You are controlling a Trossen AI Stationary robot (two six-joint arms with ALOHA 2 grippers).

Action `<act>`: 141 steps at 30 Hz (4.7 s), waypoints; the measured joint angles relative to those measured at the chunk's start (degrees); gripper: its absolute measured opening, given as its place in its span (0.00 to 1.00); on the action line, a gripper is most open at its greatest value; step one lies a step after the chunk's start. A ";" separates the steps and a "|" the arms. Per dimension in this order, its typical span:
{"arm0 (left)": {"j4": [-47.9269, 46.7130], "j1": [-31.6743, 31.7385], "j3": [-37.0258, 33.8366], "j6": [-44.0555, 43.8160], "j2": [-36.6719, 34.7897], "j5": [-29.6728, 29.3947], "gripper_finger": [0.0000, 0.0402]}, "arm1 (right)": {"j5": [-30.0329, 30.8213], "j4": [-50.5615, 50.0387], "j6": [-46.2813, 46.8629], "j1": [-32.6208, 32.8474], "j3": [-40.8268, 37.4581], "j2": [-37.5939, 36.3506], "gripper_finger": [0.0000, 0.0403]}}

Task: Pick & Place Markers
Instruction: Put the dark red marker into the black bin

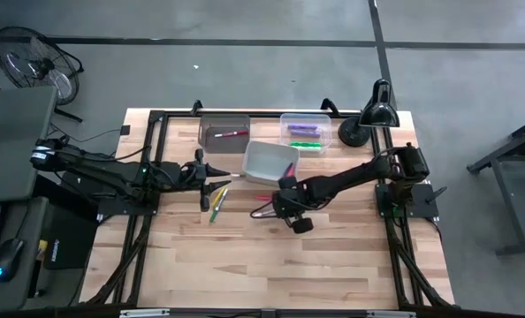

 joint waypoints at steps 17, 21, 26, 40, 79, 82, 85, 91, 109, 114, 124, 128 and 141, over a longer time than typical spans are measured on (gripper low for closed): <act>-0.04 0.00 0.00 -1.23 0.00 0.03 0.26 | 8.19 -17.84 -2.05 0.04 15.86 -0.08 0.08; -0.08 -0.02 0.00 -1.86 0.00 0.05 0.26 | 8.04 -18.56 -1.78 -0.53 16.94 -0.09 0.08; -0.19 0.00 0.00 -2.98 0.55 0.06 0.26 | 8.96 -18.53 -1.86 -1.50 18.68 -0.09 0.09; 3.50 0.00 0.00 -4.04 4.74 0.90 0.26 | 9.71 -20.16 -5.01 -2.64 28.26 -0.18 0.09; 7.94 -0.01 0.22 -8.05 11.63 4.54 0.26 | 10.63 -17.97 -10.17 -2.58 31.38 -0.20 0.10; 7.73 -0.01 0.22 -8.01 11.63 4.54 0.26 | 10.45 -17.97 -10.15 -2.58 31.38 -0.20 0.09; 7.70 0.00 0.22 -7.53 11.63 4.55 0.26 | 10.37 -17.97 -10.17 -2.58 31.38 -0.20 0.09; 8.11 -0.02 0.22 -6.70 11.63 4.18 0.19 | 10.21 -17.97 -10.17 -2.58 31.38 -0.20 0.11; 8.63 0.00 0.17 -5.49 11.63 4.07 0.08 | 9.83 -18.41 -10.38 -2.56 31.38 -0.20 0.15; 8.91 0.00 0.17 -5.49 11.58 4.08 0.06 | 10.38 -18.57 -10.89 -2.54 31.33 -1.56 0.19; 8.48 -0.02 0.17 -5.49 11.58 4.27 0.07 | 15.24 -24.69 -7.84 -2.58 31.31 -10.45 0.35; 8.50 -0.02 0.17 -5.49 11.58 4.22 0.07 | 14.51 -27.38 -5.24 -2.58 31.31 -14.49 0.38; 9.08 1.52 0.17 -2.47 11.58 -1.33 0.08 | 7.96 -26.81 5.21 -2.14 11.37 -26.90 0.34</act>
